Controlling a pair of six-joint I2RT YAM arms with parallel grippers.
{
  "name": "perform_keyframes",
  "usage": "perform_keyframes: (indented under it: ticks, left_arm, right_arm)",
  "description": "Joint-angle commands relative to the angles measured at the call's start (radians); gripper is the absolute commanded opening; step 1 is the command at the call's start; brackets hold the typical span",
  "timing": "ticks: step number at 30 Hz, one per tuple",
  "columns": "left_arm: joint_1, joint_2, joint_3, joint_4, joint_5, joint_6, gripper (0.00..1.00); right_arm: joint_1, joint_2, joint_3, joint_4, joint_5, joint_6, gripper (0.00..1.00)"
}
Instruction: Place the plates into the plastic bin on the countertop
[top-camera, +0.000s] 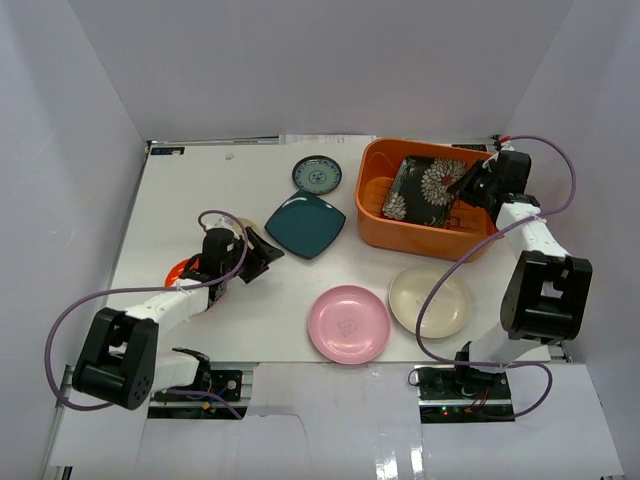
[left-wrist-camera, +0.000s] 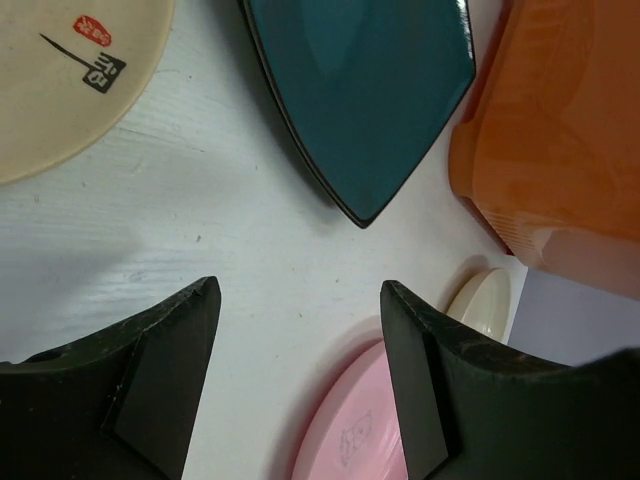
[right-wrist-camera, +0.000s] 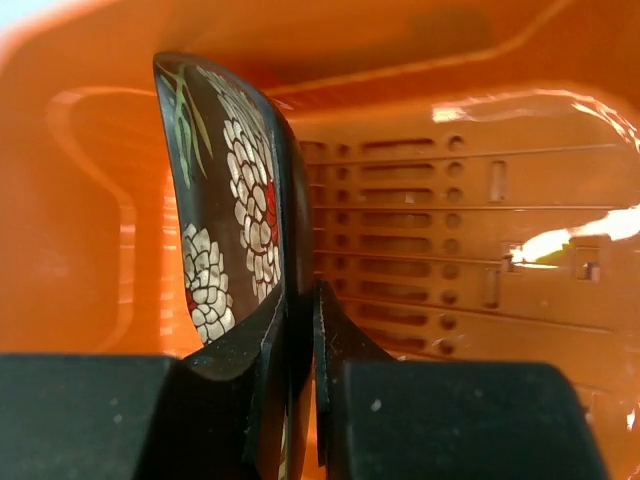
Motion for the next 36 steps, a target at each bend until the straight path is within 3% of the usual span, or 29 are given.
perform_keyframes:
  ticks: [1, 7, 10, 11, 17, 20, 29, 32, 33, 36]
  left_arm:
    - [0.0, 0.071, 0.031, 0.117, -0.028, -0.035, 0.75]
    - [0.0, 0.202, 0.078, 0.149, -0.057, -0.045, 0.76]
    - [-0.002, 0.247, 0.106, 0.16, -0.065, -0.061, 0.76]
    - [-0.003, 0.274, 0.112, 0.164, -0.063, -0.073, 0.76]
    - [-0.045, 0.377, 0.178, 0.189, -0.12, -0.088, 0.76]
    - [-0.063, 0.438, 0.199, 0.209, -0.152, -0.104, 0.74]
    - [-0.079, 0.579, 0.149, 0.41, -0.183, -0.22, 0.55]
    - [-0.079, 0.596, 0.124, 0.483, -0.192, -0.234, 0.39]
    - [-0.079, 0.596, 0.098, 0.532, -0.192, -0.237, 0.26]
    - [-0.077, 0.573, 0.052, 0.586, -0.201, -0.234, 0.08]
  right_arm:
    - [0.003, 0.047, 0.099, 0.096, -0.018, -0.034, 0.08]
    - [0.003, 0.139, 0.064, 0.099, -0.012, -0.047, 0.13]
    - [0.003, 0.144, 0.045, 0.104, 0.008, -0.047, 0.44]
    - [0.003, 0.141, 0.032, 0.116, 0.011, -0.047, 0.6]
    - [0.003, 0.046, -0.001, 0.129, 0.019, -0.032, 1.0]
    - [0.003, -0.014, -0.044, 0.136, 0.02, -0.015, 0.9]
    - [0.069, -0.388, -0.349, 0.302, -0.121, 0.103, 0.96]
    - [0.177, -0.511, -0.451, 0.323, -0.1, 0.117, 0.99]
    - [0.248, -0.536, -0.473, 0.322, -0.087, 0.118, 1.0]
    - [0.398, -0.611, -0.542, 0.313, -0.053, 0.114, 1.0]
